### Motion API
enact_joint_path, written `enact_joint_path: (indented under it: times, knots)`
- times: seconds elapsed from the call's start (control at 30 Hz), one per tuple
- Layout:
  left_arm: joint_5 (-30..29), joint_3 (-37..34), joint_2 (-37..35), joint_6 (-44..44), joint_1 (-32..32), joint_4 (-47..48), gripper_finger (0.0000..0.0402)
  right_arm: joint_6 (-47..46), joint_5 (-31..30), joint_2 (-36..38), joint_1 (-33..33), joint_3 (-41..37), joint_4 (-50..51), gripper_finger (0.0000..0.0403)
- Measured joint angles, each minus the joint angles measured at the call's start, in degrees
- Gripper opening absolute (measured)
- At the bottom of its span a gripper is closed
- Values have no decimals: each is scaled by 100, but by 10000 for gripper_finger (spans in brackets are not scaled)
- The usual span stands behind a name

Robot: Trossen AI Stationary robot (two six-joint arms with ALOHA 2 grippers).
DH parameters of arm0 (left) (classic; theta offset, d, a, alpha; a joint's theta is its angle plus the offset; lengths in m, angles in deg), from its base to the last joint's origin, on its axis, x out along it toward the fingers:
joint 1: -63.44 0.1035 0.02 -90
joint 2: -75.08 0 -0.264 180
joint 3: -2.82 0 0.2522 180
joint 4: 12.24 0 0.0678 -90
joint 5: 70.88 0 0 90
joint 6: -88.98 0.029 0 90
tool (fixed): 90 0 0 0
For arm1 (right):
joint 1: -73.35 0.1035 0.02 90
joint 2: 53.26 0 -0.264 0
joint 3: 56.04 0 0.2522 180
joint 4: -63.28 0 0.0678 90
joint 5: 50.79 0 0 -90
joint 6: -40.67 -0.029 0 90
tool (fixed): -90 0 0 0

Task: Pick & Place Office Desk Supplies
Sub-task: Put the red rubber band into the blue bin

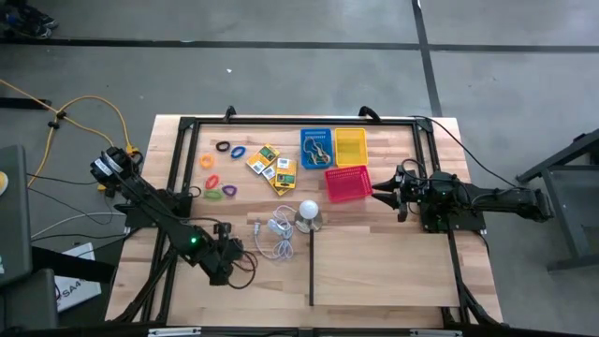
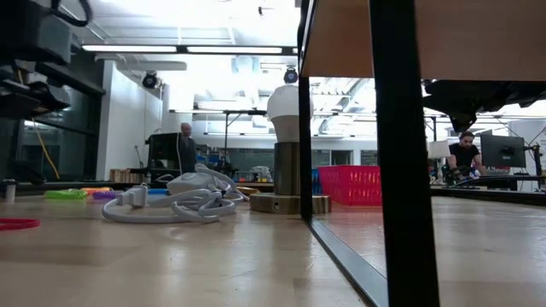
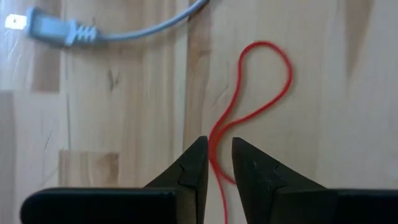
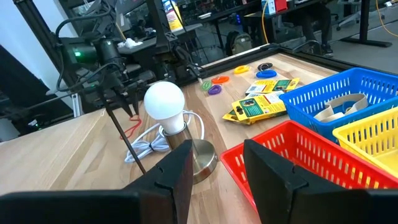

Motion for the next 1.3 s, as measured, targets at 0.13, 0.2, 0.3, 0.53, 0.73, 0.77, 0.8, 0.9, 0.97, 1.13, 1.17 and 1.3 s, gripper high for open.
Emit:
enact_joint_path:
  times: [0.13, 0.2, 0.3, 0.53, 0.73, 0.77, 0.8, 0.9, 0.97, 1.13, 1.17, 1.3]
  knots:
    - [415, 0, 0, 466, 296, -246, 67, 0, 0, 0, -1, 1, 0, 130]
    - [510, 0, 0, 652, 406, -286, 67, 0, 0, 0, -1, 1, 0, 130]
    - [522, 0, 0, 849, 470, -318, 67, 0, 0, 0, -1, 1, 0, 130]
    - [597, 0, 127, 989, 464, -458, 67, 1, 1, 0, -1, 1, 0, 130]
    - [697, 0, 314, 1030, 456, -528, 67, 0, 0, 0, -1, 2, 0, 130]
    - [696, 1, 332, 1035, 456, -536, 67, 2, 0, 0, -1, 0, 0, 130]
    - [695, 0, 345, 1053, 458, -524, 67, 0, 0, 0, 1, 2, 0, 130]
    - [692, -5, 379, 1137, 458, -531, 67, 0, 0, 0, -1, 0, 0, 130]
    - [694, -43, 385, 1157, 469, -532, 67, 0, 0, 0, 0, 1, 1, 130]
    - [742, -123, 385, 1193, 513, -532, 67, 0, 0, 0, -1, 2, 0, 130]
    - [756, -131, 385, 1205, 520, -547, 67, 0, 0, 0, 1, 0, 0, 130]
    - [964, -183, 382, 1303, 613, -556, 67, 1, 1, 0, 1, 1, 0, 130]
